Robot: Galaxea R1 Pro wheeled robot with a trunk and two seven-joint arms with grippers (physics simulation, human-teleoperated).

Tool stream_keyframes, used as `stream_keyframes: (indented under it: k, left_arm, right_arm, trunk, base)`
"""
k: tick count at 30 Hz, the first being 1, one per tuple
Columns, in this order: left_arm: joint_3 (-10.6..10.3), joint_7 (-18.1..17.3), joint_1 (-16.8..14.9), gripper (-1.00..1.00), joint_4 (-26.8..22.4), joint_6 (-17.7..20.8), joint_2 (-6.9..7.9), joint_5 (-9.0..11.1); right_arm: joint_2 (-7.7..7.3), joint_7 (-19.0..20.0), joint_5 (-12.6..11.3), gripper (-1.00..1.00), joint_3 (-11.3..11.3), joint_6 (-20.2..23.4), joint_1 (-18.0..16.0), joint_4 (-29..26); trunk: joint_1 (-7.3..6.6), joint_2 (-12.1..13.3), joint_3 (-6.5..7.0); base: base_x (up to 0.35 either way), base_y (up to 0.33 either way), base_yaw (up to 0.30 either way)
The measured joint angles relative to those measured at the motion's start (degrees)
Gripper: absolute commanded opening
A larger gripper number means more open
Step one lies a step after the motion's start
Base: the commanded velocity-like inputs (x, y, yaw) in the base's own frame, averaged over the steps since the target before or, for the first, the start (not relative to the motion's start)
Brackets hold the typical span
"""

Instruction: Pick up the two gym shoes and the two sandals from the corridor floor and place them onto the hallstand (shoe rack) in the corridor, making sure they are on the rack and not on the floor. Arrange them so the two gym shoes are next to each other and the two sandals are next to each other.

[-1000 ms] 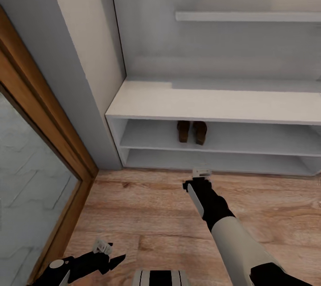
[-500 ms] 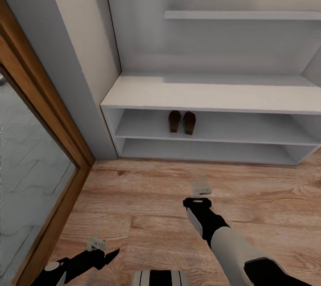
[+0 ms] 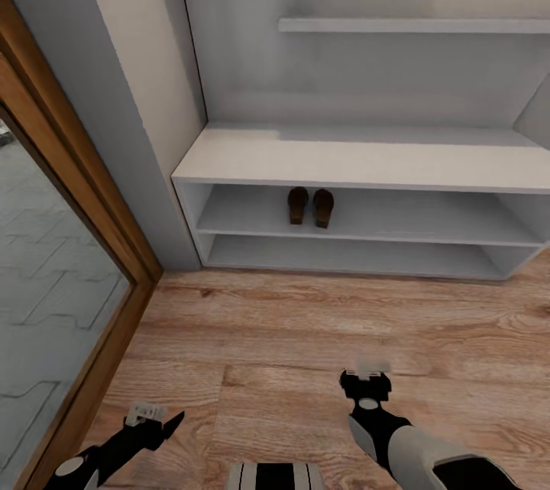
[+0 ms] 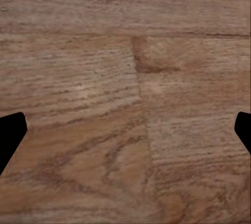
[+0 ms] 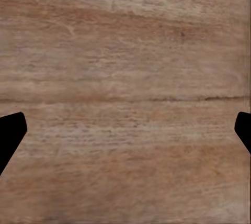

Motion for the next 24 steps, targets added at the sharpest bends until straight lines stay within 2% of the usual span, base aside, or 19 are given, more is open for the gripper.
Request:
stream_keyframes:
  k: [4, 5, 7, 10, 11, 12, 18, 24]
  left_arm:
    - [1.6, 2.4, 0.1, 1.0, 0.2, -3.1, 0.06, 0.0]
    - [3.1, 4.9, 0.3, 1.0, 0.6, -4.4, 0.09, 0.0]
    - [3.9, 6.2, 0.6, 1.0, 1.0, -4.9, 0.09, 0.0]
    - [5.3, 7.8, 0.9, 1.0, 1.4, -5.2, 0.09, 0.0]
    - [8.6, 9.4, 2.3, 1.0, 1.7, -5.7, 0.11, 0.0]
    - [9.3, 9.6, 2.8, 1.0, 1.7, -6.0, 0.1, 0.0]
    - [13.1, 9.9, 4.9, 1.0, 1.8, -8.8, -0.03, 0.0]
    - [15.6, 10.2, 6.5, 1.0, 2.1, -12.4, -0.54, -0.1]
  right_arm:
    - [-0.85, 0.1, 3.8, 1.0, 0.1, -1.5, 3.2, 0.2]
    - [-1.46, 0.1, 6.7, 1.0, 0.0, -3.3, 5.4, 0.3]
    - [-1.72, 0.1, 8.2, 1.0, 0.0, -4.5, 6.5, 0.3]
    - [-1.98, 0.1, 9.0, 1.0, 0.0, -6.5, 8.1, 0.3]
    - [-2.33, 0.1, 9.5, 1.0, -0.2, -9.2, 10.2, 0.3]
    - [-2.38, 0.1, 9.7, 1.0, 0.0, -9.6, 10.6, 0.3]
    - [-2.58, 0.1, 9.8, 1.0, 0.0, -11.6, 11.9, 0.3]
    - [-2.8, 0.0, 9.7, 1.0, -0.1, -12.5, 13.5, 0.3]
  trunk:
    - [0.0, 0.0, 0.0]
    - [0.0, 0.0, -0.01]
    - [0.0, 0.0, 0.0]
    - [0.0, 0.0, 0.0]
    - [0.0, 0.0, -0.01]
    - [0.0, 0.0, 0.0]
    - [0.0, 0.0, 0.0]
    - [0.0, 0.0, 0.0]
  base:
    - [-0.001, -0.001, 0.0]
    - [0.0, 0.0, 0.0]
    - [0.0, 0.0, 0.0]
    - [0.0, 0.0, -0.012]
    - [0.0, 0.0, -0.045]
    - [0.0, 0.0, -0.051]
    - [0.0, 0.0, -0.042]
    - [0.0, 0.0, -0.045]
